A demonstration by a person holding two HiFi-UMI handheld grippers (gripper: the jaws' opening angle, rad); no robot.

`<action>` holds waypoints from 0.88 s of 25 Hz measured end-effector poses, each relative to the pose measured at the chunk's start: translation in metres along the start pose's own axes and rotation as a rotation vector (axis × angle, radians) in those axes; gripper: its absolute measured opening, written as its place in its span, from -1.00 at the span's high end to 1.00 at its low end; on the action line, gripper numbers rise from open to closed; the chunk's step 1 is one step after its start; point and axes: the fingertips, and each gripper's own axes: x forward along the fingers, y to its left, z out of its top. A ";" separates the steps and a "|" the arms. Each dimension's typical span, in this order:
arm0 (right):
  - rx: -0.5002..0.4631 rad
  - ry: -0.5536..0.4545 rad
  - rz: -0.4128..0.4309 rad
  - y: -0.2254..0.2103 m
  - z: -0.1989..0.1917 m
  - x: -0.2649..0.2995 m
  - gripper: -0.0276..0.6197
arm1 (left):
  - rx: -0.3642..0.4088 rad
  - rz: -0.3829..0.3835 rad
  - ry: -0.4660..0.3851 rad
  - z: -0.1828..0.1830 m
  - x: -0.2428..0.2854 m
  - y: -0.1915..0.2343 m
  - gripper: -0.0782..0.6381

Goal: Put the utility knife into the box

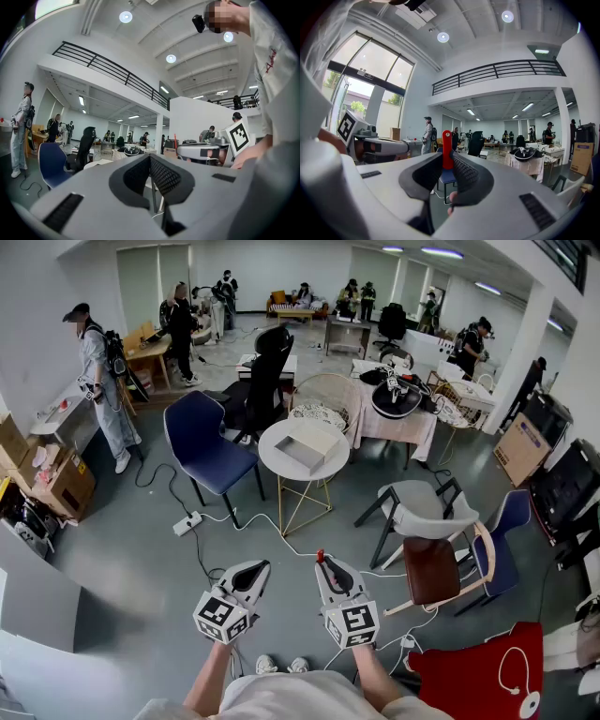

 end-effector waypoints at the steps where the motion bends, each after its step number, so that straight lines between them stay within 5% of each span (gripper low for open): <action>1: -0.001 0.001 0.001 0.001 -0.001 0.000 0.68 | -0.001 -0.001 0.001 -0.001 0.000 0.000 0.75; 22: 0.000 -0.002 0.095 -0.013 -0.015 -0.008 0.67 | 0.003 0.040 0.027 -0.015 0.018 -0.021 0.75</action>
